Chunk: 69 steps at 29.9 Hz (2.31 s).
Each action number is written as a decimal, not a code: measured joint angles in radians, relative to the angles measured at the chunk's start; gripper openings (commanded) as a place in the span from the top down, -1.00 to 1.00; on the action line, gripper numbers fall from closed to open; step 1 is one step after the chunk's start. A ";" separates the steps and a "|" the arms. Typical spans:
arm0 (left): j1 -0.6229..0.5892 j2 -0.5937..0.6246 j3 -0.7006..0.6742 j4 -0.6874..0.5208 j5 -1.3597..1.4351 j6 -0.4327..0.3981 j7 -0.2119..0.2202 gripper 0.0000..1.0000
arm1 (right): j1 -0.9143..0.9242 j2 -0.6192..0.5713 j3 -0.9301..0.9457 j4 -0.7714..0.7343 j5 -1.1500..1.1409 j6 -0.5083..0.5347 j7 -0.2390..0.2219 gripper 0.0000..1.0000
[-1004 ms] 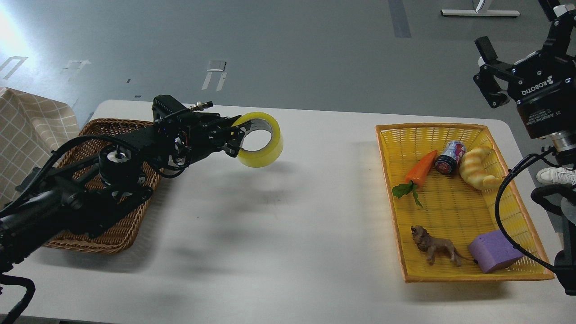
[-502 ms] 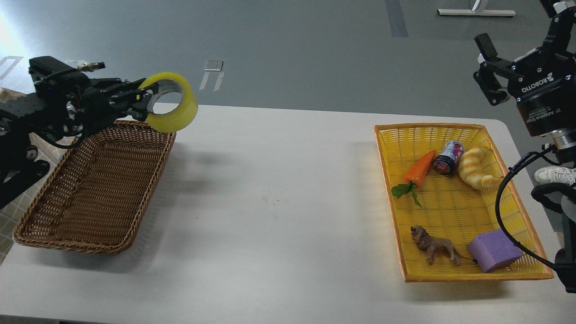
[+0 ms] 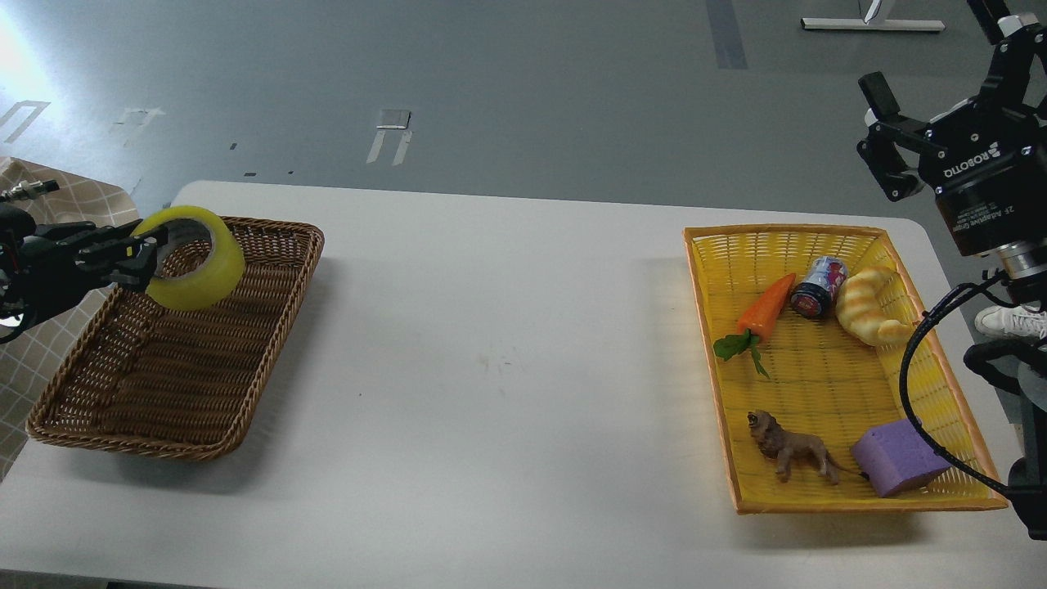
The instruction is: Place and transfer tape with both arms
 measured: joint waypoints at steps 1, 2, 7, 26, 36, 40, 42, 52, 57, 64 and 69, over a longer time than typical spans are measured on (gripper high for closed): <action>0.007 -0.009 0.001 0.018 0.000 0.009 -0.002 1.00 | -0.001 0.000 0.000 0.001 -0.001 0.000 0.000 -1.00; 0.011 -0.017 0.001 0.034 0.000 0.014 -0.005 1.00 | -0.002 0.000 0.000 0.001 -0.001 0.000 0.000 -1.00; 0.016 -0.055 0.001 0.091 -0.002 0.019 -0.039 1.00 | -0.011 0.000 0.000 0.003 -0.003 0.000 0.000 -1.00; 0.026 -0.132 0.044 0.197 -0.014 0.020 -0.086 0.64 | -0.017 0.001 0.000 0.004 -0.006 0.000 -0.002 -1.00; 0.024 -0.135 0.043 0.218 -0.016 0.020 -0.130 -0.62 | -0.024 0.003 0.000 0.005 -0.006 0.000 -0.002 -1.00; 0.024 -0.135 0.043 0.220 -0.024 0.020 -0.132 -0.80 | -0.024 0.003 0.001 0.006 -0.006 0.000 -0.002 -1.00; 0.024 -0.134 0.041 0.226 -0.046 0.020 -0.132 -0.87 | -0.022 0.004 0.001 0.006 -0.006 0.000 -0.002 -1.00; 0.007 -0.132 0.024 0.247 -0.346 0.020 -0.132 -0.95 | -0.019 0.001 0.002 0.006 -0.006 0.000 -0.002 -1.00; -0.075 -0.181 0.021 0.235 -0.566 0.021 -0.132 -0.96 | -0.013 -0.001 0.002 0.006 -0.006 0.000 -0.002 -1.00; -0.184 -0.297 0.021 0.185 -0.818 0.016 -0.132 -0.96 | -0.012 -0.001 0.000 0.005 -0.006 0.000 -0.002 -1.00; -0.225 -0.364 0.018 0.059 -0.996 0.012 -0.113 -0.96 | -0.011 -0.002 0.000 0.004 -0.017 0.000 -0.002 -1.00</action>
